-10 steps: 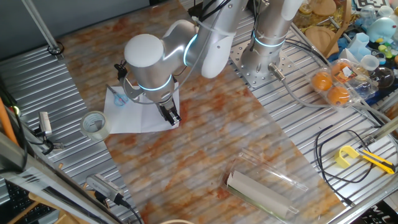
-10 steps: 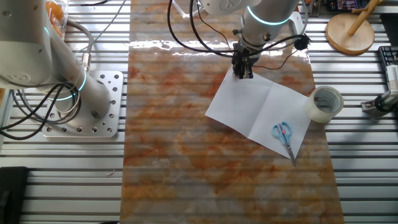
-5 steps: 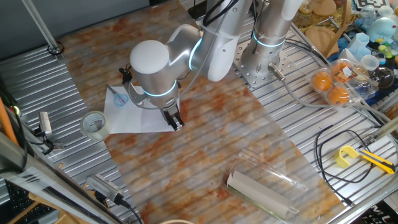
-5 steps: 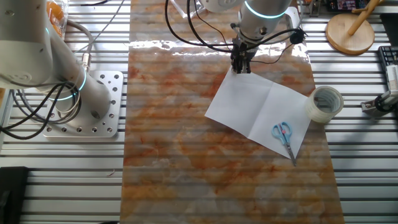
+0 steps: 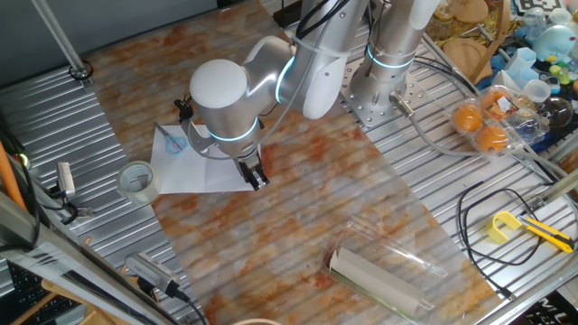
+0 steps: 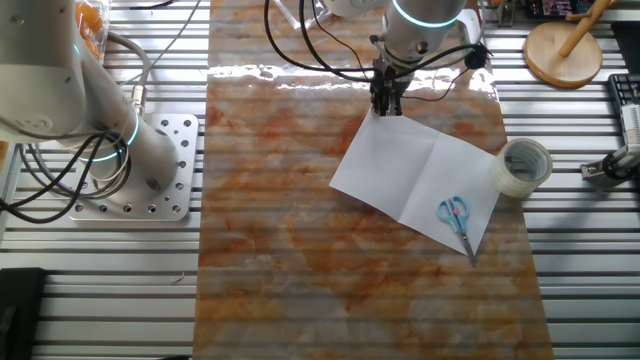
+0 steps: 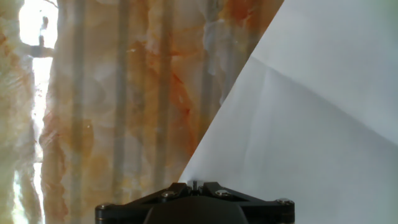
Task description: Unfold a piece of paper
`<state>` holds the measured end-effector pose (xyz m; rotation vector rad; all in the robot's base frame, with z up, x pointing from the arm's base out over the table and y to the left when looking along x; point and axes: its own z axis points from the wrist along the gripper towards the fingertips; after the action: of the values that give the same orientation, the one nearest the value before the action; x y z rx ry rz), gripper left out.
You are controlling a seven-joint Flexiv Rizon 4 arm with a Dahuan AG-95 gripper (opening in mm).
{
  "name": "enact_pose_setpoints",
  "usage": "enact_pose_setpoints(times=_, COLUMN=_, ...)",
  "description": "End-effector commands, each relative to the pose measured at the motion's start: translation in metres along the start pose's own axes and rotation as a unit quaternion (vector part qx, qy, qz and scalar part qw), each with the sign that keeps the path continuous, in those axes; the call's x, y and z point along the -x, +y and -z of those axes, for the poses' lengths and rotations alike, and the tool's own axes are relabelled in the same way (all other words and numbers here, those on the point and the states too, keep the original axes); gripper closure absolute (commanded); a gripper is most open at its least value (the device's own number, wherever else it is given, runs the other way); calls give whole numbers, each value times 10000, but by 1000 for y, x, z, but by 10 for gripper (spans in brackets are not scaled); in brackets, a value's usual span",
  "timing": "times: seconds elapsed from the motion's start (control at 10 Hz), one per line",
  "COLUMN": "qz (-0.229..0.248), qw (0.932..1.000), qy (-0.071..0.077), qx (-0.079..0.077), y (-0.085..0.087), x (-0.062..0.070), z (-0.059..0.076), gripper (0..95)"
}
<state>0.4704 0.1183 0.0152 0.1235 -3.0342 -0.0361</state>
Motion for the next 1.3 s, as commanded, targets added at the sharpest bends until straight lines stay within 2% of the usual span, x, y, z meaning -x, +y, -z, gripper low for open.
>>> enact_pose_setpoints(times=0.1, qz=-2, qw=10000, qy=-7, qx=-3, y=0, x=0, z=0, gripper=950)
enact_pose_setpoints(times=1.3, qz=-1, qw=10000, qy=-24, qx=-5, y=1, x=1, z=-6, gripper=950)
